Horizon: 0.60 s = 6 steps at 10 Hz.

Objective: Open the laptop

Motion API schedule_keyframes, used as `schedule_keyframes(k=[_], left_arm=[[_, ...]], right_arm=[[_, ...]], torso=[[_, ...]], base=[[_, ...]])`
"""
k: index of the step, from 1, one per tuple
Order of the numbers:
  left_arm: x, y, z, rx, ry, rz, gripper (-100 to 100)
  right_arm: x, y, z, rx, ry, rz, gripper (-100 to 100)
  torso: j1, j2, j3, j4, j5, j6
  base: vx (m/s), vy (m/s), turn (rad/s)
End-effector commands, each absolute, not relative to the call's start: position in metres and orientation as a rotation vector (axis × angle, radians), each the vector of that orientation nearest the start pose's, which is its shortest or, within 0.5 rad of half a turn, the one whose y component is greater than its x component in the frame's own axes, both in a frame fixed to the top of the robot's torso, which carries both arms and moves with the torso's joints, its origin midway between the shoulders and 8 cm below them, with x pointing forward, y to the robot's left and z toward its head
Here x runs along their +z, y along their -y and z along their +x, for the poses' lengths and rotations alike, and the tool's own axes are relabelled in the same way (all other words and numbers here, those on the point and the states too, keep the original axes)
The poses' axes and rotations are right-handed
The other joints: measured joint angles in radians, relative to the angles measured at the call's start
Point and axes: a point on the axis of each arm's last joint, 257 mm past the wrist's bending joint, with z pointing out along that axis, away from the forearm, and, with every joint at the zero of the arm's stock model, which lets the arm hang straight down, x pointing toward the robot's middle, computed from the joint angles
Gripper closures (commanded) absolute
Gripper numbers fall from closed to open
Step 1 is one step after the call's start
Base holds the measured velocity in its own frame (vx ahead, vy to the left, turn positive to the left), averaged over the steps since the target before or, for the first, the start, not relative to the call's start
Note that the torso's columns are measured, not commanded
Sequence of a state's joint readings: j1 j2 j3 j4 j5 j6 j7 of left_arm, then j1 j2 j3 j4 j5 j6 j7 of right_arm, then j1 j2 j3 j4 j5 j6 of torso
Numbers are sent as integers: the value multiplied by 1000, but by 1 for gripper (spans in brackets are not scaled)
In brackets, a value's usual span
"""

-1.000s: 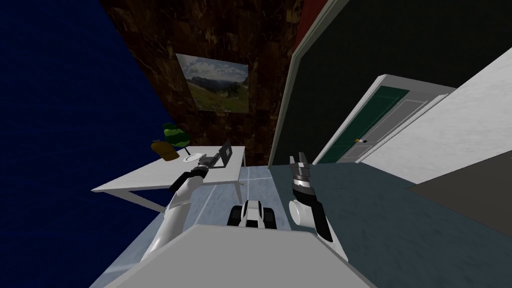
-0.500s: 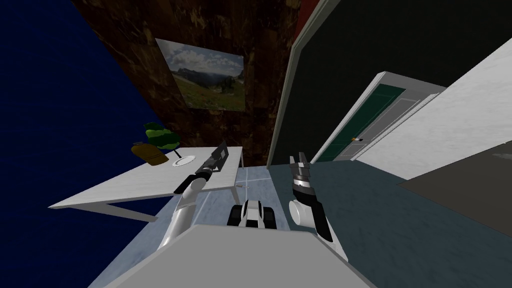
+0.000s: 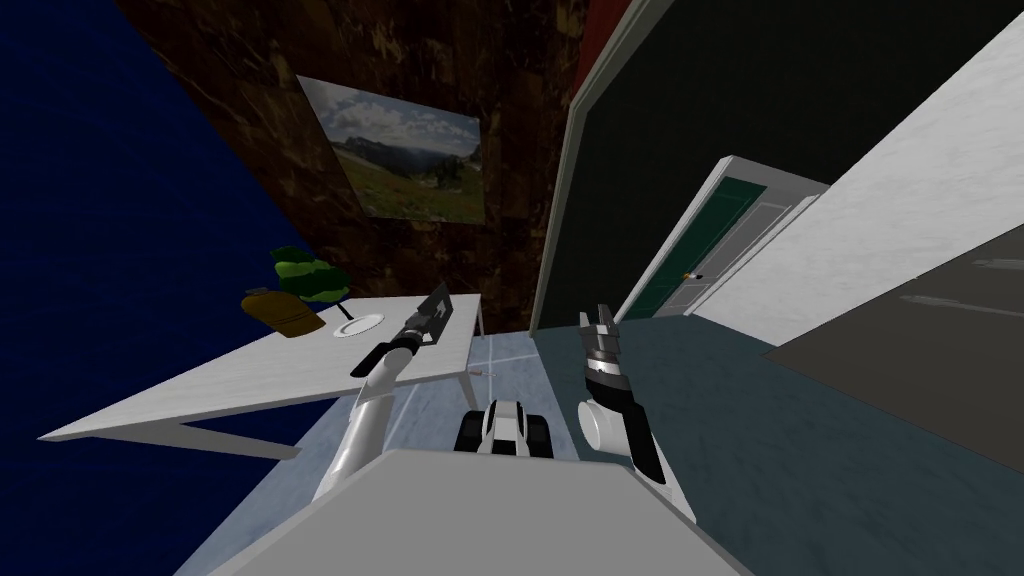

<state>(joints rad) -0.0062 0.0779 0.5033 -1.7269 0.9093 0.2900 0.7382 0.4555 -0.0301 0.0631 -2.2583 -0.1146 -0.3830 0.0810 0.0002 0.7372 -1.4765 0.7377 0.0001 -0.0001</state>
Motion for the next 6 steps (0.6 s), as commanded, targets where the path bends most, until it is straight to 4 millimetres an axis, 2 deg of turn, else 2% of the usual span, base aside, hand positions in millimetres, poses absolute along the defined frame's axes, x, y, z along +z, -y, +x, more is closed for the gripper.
schedule_keyframes(k=[1,4,6], left_arm=[[-174,-439,497,-2077,260,-2075,100],[-177,-420,484,-2093,235,-2090,100],[-173,-427,489,-2114,282,-2092,100]], right_arm=[[5,264,373,1360,-673,762,0],[5,264,373,1360,-673,762,0],[5,264,373,1360,-672,762,0]], torso=[[0,0,0,0,0,0],[-1,1,1,-1,0,-1],[0,3,2,0,1,0]], base=[[13,5,148],[36,2,86],[-3,4,-3]])
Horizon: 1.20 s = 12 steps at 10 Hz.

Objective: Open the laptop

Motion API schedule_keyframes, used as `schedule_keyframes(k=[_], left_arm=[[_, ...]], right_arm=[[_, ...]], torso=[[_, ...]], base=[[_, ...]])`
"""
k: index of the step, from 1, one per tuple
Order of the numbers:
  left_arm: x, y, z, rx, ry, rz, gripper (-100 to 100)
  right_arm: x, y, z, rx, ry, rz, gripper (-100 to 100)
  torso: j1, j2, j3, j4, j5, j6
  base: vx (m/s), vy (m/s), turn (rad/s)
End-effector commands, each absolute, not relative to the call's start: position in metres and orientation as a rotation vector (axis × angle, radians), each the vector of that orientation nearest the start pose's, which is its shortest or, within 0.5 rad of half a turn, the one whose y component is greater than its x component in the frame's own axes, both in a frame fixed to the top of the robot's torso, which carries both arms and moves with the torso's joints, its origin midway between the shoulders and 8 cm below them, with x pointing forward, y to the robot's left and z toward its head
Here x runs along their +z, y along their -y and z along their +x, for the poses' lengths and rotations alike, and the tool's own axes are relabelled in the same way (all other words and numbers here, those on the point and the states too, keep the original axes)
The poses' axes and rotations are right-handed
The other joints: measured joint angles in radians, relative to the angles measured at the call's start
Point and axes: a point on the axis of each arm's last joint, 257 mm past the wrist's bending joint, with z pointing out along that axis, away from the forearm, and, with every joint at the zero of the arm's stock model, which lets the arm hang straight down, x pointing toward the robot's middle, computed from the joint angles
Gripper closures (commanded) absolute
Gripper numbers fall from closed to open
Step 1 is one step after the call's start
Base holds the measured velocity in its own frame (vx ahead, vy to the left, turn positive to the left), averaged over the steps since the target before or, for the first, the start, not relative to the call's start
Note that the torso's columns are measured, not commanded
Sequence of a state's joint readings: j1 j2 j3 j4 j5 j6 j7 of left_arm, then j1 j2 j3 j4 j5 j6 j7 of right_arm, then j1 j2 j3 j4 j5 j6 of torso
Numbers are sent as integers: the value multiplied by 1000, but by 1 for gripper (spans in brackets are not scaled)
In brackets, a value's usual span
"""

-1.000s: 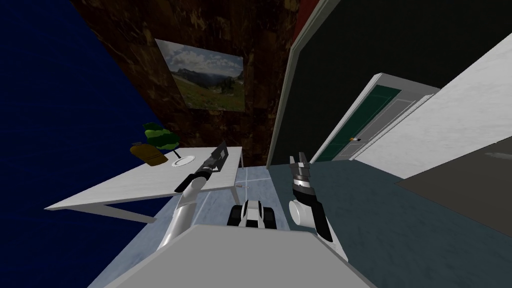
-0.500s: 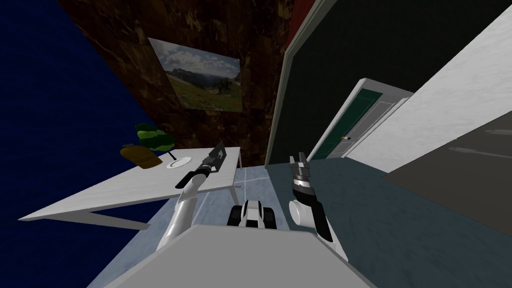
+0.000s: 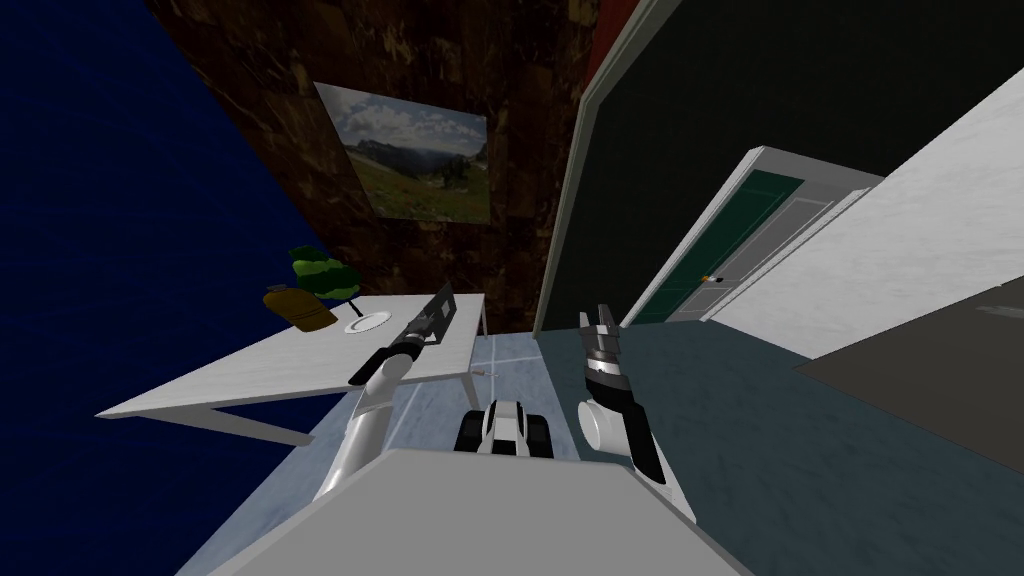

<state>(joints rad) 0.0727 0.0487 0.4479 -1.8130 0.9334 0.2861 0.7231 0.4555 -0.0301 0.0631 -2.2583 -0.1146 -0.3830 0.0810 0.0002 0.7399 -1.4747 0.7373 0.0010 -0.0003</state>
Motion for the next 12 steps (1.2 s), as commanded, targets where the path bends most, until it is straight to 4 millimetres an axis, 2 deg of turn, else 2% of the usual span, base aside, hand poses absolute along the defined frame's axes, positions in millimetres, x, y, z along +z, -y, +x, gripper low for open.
schedule_keyframes(k=[1,9,10,12], left_arm=[[-174,-431,490,-2131,328,-2105,100],[-178,-458,498,-2256,728,-2181,100],[-175,-454,498,-2252,686,-2171,100],[-189,-462,496,-2291,860,-2189,100]], right_arm=[[5,264,373,1360,-672,761,0],[5,264,373,1360,-673,761,0],[5,264,373,1360,-673,761,0],[5,264,373,1360,-673,761,0]], torso=[[2,-1,0,1,0,0],[7,-7,-4,-2,3,-1],[6,-8,-5,-2,2,0],[3,-7,-4,-2,1,3]], base=[[-17,43,-44],[-22,60,-36],[-11,23,4],[-33,70,-74]])
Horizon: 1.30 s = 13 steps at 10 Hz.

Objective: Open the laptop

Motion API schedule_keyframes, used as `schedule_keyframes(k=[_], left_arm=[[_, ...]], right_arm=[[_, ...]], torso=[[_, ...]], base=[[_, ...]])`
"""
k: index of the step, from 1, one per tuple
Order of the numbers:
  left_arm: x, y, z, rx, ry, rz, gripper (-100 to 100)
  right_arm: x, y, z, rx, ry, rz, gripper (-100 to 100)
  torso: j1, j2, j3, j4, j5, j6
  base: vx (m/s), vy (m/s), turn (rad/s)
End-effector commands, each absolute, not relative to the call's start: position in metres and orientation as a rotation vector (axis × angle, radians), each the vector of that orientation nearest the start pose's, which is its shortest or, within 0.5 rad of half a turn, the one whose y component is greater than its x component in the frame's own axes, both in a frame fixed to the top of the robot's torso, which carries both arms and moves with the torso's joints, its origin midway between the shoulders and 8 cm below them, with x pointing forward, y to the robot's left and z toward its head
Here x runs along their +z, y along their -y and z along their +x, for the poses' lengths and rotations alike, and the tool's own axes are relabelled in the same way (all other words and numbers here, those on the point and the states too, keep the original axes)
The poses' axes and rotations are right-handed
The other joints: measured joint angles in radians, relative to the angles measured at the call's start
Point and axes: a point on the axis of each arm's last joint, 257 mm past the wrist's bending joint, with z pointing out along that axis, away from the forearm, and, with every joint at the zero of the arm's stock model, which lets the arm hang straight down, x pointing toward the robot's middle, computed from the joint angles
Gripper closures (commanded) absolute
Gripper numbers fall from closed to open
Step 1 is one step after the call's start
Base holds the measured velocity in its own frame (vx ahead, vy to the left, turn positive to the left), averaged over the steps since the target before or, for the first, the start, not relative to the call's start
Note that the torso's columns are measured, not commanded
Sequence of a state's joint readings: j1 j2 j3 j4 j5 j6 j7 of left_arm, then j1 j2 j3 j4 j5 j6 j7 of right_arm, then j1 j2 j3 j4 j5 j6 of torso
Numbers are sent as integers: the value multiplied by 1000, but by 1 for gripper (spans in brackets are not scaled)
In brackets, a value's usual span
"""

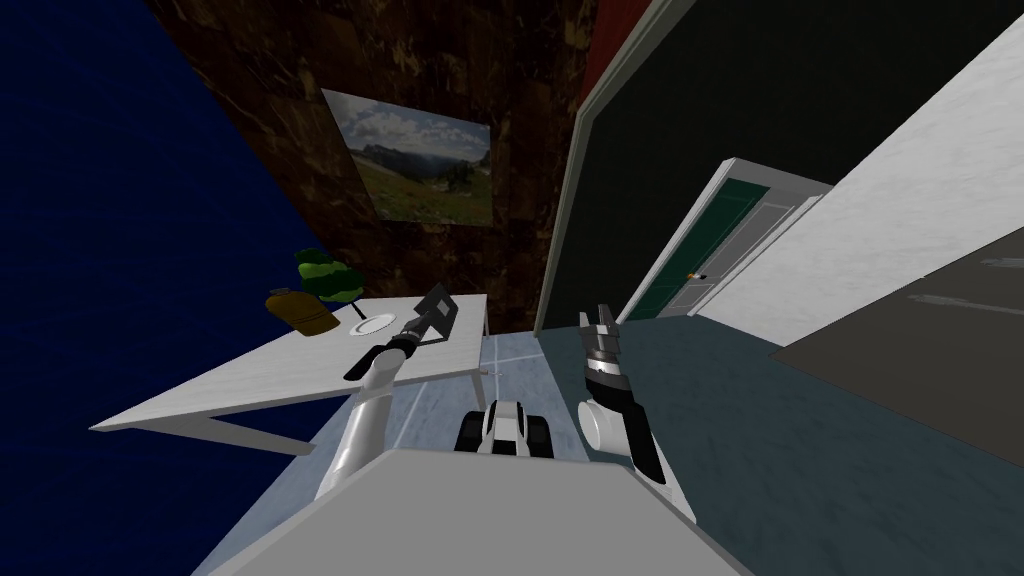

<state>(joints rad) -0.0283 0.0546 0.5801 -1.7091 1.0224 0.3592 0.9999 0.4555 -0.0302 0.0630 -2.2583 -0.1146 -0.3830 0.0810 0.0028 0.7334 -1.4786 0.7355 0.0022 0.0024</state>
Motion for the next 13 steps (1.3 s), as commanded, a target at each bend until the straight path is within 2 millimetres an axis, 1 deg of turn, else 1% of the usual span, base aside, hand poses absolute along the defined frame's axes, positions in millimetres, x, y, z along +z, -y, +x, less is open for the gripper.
schedule_keyframes(k=[1,7,8,9,11,12,13], left_arm=[[-193,-465,496,-2305,921,-2192,100],[-223,-481,490,-2347,1297,-2180,100],[-220,-480,490,-2340,1252,-2185,100],[-228,-475,491,-2342,1283,-2188,100],[-226,-474,491,-2364,1318,-2181,100],[-233,-469,492,-2359,1328,-2184,100],[-231,-468,493,-2378,1355,-2177,100]], right_arm=[[5,264,373,1360,-673,761,0],[5,264,373,1360,-673,761,0],[5,264,373,1360,-673,761,0],[5,264,373,1360,-673,762,0],[5,264,373,1360,-673,761,0],[5,264,373,1360,-673,762,0],[5,264,373,1360,-673,761,0]], torso=[[2,0,0,0,1,0],[-1,3,2,2,-2,-1],[-3,4,2,3,-2,-1],[-7,5,2,4,-4,-2],[-6,7,4,4,-5,-2],[-7,6,3,4,-5,-3],[-5,6,3,3,-4,-2]], base=[[-39,87,-73],[-24,68,-52],[-15,31,-10],[-21,49,-27],[-12,41,-16],[-13,45,-16],[-19,47,-26]])
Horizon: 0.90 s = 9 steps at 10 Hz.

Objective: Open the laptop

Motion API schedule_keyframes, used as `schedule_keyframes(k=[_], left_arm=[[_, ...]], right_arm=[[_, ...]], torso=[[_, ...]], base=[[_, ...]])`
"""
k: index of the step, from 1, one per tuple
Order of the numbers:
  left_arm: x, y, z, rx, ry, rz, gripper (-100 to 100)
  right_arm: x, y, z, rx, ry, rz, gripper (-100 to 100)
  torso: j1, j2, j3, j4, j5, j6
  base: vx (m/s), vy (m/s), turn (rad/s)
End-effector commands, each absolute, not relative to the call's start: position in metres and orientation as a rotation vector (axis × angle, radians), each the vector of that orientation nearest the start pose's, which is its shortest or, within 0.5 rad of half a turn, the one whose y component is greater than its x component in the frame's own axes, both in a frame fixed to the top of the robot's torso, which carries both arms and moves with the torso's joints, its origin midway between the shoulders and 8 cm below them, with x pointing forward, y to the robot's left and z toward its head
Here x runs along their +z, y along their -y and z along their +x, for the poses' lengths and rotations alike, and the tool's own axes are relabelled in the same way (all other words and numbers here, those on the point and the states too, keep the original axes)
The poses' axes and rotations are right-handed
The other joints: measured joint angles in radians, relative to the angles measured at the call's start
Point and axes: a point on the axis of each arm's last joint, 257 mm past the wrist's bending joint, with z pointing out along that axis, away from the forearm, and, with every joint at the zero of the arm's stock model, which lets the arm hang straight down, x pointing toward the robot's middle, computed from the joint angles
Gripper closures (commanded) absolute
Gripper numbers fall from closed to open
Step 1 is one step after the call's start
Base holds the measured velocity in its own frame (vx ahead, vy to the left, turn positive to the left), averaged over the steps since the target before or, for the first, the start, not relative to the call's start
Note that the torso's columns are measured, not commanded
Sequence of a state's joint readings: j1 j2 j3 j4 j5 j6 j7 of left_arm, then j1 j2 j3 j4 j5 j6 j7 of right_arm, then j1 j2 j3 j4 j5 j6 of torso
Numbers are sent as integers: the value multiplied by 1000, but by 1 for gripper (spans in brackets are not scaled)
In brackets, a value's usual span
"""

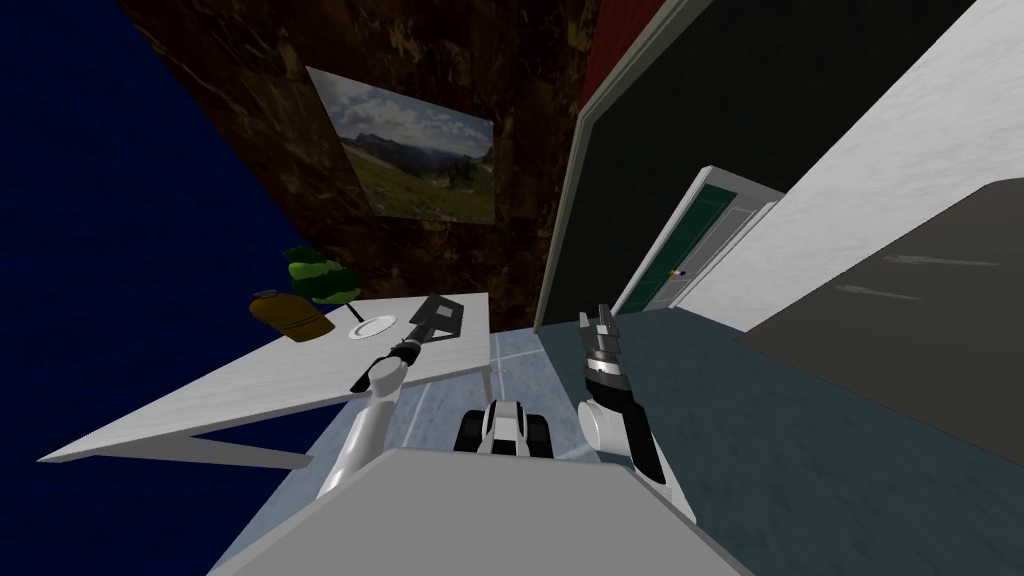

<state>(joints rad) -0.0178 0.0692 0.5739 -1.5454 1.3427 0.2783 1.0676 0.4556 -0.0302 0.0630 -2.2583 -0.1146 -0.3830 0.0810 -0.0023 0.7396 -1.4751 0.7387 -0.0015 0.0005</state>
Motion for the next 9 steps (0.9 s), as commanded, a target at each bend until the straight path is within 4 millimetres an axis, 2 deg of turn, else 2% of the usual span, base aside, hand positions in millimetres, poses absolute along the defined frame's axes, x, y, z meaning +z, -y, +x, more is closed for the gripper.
schedule_keyframes(k=[1,2,3,5,9], left_arm=[[-230,-468,493,-2387,1371,-2173,100],[-237,-463,494,-2379,1380,-2176,100],[-230,-473,493,-2386,1375,-2182,-100],[-220,-487,497,-2392,1360,-2198,-100],[-199,-515,502,-2398,1346,-2227,-100]], right_arm=[[5,264,373,1360,-673,762,0],[5,264,373,1360,-673,762,0],[5,264,373,1360,-673,761,0],[5,264,373,1360,-672,762,0],[5,264,373,1360,-672,762,0]], torso=[[1,0,0,0,0,0],[0,0,0,1,0,-1],[2,0,0,0,1,0],[-3,-2,-1,-1,0,0],[2,0,0,1,0,0]], base=[[-10,22,-3],[-16,47,-23],[-4,1,22],[17,-100,67],[19,-107,58]])
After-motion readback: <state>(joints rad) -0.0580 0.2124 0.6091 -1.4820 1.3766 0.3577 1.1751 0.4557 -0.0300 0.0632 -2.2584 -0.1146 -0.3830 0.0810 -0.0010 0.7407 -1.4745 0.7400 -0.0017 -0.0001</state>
